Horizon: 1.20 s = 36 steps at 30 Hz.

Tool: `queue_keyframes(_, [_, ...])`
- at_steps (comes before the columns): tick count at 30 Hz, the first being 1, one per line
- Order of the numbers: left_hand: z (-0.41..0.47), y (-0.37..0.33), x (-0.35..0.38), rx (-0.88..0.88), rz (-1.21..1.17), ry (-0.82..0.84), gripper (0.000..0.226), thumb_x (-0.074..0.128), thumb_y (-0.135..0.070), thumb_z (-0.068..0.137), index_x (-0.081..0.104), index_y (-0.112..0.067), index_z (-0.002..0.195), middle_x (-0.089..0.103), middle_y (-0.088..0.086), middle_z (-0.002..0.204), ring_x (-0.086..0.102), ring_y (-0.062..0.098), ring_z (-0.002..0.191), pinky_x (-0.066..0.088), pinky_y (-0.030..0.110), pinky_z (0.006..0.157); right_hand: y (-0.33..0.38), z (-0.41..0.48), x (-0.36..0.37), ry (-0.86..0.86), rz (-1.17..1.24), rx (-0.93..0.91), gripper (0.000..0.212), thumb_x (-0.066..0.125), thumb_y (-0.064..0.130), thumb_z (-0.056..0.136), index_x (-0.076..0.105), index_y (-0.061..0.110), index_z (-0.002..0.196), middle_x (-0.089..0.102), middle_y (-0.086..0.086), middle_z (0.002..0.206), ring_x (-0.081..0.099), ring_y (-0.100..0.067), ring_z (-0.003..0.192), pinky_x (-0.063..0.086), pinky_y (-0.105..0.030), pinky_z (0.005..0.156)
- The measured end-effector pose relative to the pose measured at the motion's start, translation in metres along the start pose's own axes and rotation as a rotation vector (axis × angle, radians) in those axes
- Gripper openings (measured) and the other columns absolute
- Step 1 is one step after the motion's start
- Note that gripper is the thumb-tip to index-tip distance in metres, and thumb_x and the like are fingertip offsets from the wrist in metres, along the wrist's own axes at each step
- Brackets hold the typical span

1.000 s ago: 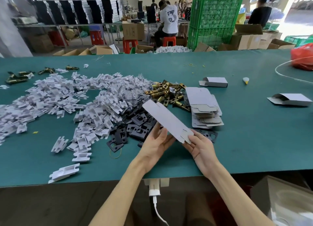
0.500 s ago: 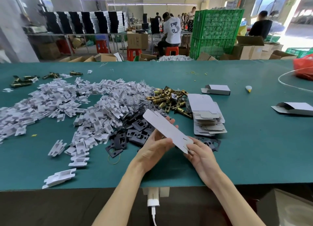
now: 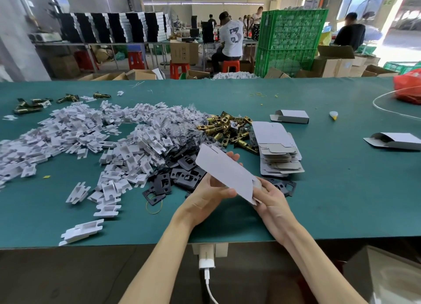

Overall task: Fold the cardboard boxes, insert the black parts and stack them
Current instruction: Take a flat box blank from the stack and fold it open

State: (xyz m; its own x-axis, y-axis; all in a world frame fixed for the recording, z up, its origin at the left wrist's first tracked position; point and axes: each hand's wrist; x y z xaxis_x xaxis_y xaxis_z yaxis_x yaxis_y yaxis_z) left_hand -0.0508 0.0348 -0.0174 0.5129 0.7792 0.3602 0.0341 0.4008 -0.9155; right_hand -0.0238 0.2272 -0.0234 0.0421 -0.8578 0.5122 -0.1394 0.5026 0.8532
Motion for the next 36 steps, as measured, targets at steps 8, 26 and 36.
queue_keyframes(8, [0.004, 0.006, -0.002, 0.002, -0.058, -0.149, 0.075, 0.077, -0.017, 0.085, 0.044, 0.002, 0.15, 0.055, 0.012, 0.153, 0.049, 0.032, 0.143, 0.044, 0.045, 0.117, -0.004, -0.003, 0.007, -0.105, -0.061, -0.059, 0.067, 0.081, 0.02, 0.067, 0.056, -0.002, 0.126, 0.072, -0.017, 0.118, 0.073, -0.016, 0.095, 0.059, -0.025, 0.079])
queue_keyframes(26, [0.006, 0.014, 0.0, -0.075, 0.076, -0.46, 0.033, 0.075, -0.018, 0.092, 0.069, -0.004, 0.121, 0.077, 0.013, 0.116, 0.075, 0.028, 0.103, 0.061, 0.035, 0.082, -0.016, 0.001, 0.001, -0.152, -0.307, -0.202, 0.013, 0.072, 0.014, 0.092, 0.073, 0.01, 0.104, 0.076, -0.008, 0.099, 0.068, -0.021, 0.091, 0.053, -0.044, 0.084])
queue_keyframes(36, [0.013, 0.0, -0.008, -0.031, 0.363, -0.503, 0.032, 0.067, -0.029, 0.1, 0.064, -0.008, 0.124, 0.076, 0.01, 0.117, 0.074, 0.027, 0.104, 0.062, 0.041, 0.087, -0.016, 0.0, 0.009, -0.056, -0.457, -0.188, 0.02, 0.075, 0.026, 0.091, 0.07, 0.007, 0.09, 0.076, -0.008, 0.086, 0.07, -0.015, 0.077, 0.056, -0.027, 0.066])
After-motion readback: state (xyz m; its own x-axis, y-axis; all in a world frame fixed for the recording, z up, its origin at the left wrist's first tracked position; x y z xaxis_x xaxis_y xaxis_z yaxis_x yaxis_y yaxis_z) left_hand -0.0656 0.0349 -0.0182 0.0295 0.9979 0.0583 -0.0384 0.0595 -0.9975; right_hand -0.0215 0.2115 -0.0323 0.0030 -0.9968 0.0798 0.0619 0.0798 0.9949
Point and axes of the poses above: each hand's wrist, its own z-axis towards the middle knuckle, its own x-axis out of the palm, y = z × x
